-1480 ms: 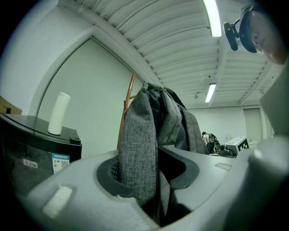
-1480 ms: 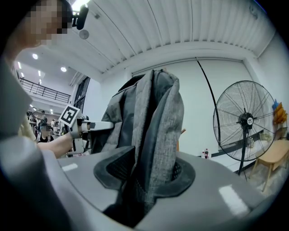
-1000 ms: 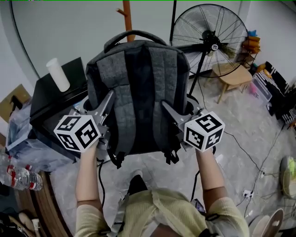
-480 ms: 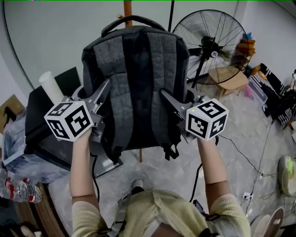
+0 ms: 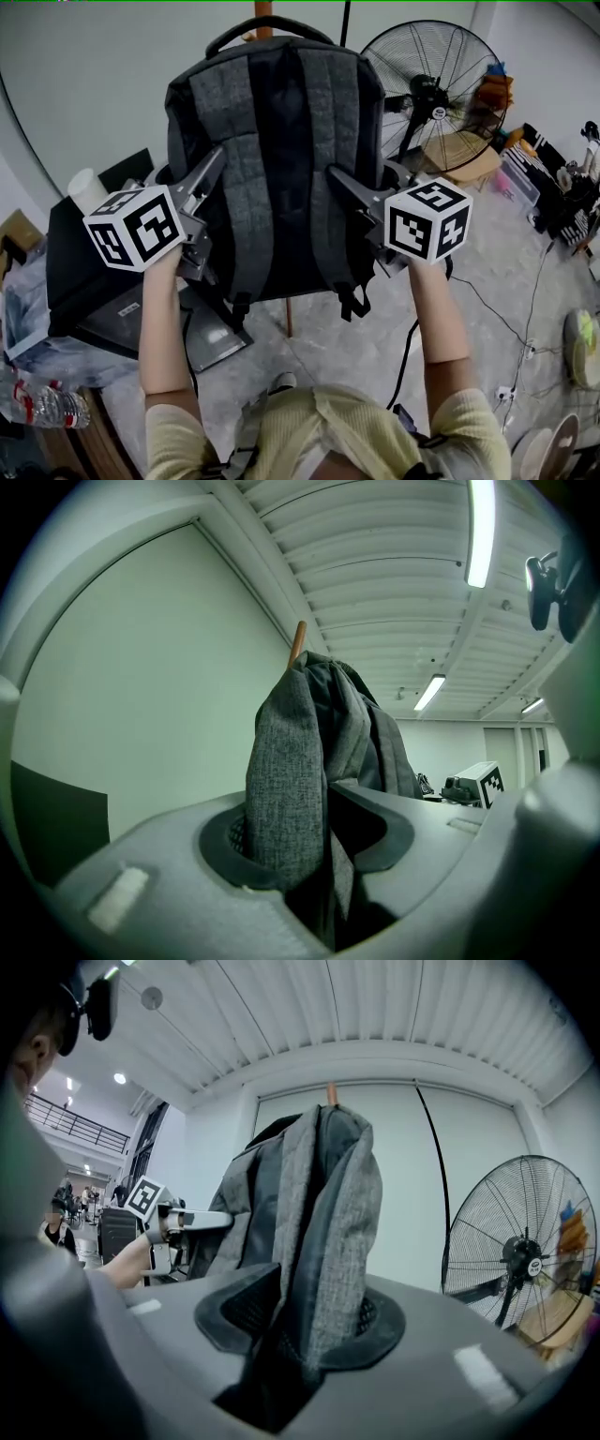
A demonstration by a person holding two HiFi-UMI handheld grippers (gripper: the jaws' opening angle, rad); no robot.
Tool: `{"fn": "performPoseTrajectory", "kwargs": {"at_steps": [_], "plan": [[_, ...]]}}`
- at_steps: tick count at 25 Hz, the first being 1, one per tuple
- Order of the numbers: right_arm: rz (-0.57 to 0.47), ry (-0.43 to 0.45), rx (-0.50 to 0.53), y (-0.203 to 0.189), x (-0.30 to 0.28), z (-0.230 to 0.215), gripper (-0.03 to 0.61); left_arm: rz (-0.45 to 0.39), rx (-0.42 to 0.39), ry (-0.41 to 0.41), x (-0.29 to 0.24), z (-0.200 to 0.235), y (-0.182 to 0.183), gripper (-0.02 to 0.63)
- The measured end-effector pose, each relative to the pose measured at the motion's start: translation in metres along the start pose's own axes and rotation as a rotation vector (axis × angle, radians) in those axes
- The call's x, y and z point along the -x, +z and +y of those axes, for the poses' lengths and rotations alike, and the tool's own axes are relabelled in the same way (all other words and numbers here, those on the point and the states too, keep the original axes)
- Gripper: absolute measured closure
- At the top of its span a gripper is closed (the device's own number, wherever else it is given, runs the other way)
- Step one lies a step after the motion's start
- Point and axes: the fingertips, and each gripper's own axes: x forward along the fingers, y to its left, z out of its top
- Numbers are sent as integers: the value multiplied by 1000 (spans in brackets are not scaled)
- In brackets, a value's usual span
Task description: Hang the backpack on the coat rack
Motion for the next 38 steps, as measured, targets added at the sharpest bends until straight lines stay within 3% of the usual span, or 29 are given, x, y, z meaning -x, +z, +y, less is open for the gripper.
{"fn": "performPoseTrajectory", "kwargs": {"at_steps": [24, 38], "plan": [[195, -48, -99, 1, -72, -38, 434, 114, 237, -72, -65, 71, -21, 462], [214, -78, -138, -3, -75, -43, 437, 126, 258, -81, -77, 77, -29, 457]]}}
